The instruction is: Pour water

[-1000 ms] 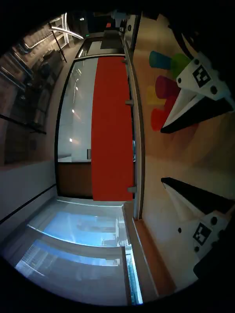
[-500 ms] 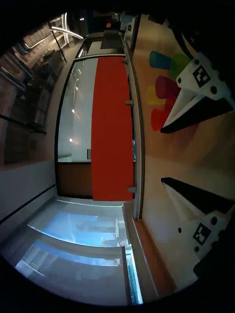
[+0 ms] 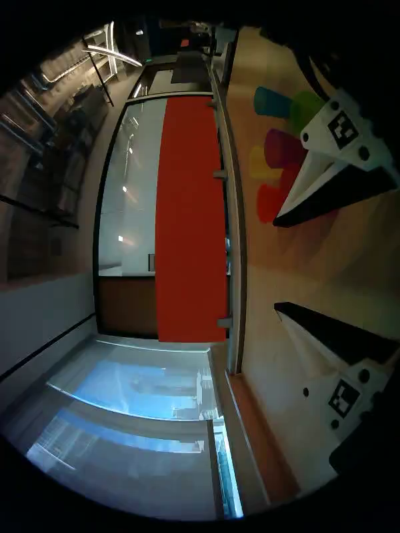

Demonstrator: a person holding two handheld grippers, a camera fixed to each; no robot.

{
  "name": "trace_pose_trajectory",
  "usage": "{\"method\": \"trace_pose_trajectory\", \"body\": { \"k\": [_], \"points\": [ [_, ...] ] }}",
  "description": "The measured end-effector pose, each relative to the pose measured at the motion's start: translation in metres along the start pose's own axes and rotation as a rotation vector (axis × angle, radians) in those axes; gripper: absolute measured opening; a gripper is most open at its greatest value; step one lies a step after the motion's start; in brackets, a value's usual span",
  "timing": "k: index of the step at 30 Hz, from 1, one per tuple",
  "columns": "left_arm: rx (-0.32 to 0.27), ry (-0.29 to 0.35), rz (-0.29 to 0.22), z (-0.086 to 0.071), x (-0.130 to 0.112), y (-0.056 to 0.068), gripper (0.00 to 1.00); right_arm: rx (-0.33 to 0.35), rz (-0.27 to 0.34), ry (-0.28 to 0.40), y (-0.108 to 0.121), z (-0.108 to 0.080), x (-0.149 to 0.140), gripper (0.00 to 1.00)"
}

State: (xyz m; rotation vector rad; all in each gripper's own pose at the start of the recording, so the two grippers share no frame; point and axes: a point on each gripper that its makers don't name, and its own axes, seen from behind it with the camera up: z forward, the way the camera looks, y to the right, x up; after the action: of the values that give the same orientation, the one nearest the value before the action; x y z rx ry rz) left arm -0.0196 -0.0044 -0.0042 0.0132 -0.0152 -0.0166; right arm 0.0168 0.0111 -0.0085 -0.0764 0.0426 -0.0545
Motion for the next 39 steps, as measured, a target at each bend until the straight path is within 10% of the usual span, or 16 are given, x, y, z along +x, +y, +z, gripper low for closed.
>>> {"method": "trace_pose_trajectory", "body": {
  "k": [39],
  "points": [
    [0.000, 0.000, 0.000, 0.000, 0.000, 0.000, 0.83, 0.023, 0.030, -0.029, -0.008, 0.007, -0.016, 1.00]
  ]
}}
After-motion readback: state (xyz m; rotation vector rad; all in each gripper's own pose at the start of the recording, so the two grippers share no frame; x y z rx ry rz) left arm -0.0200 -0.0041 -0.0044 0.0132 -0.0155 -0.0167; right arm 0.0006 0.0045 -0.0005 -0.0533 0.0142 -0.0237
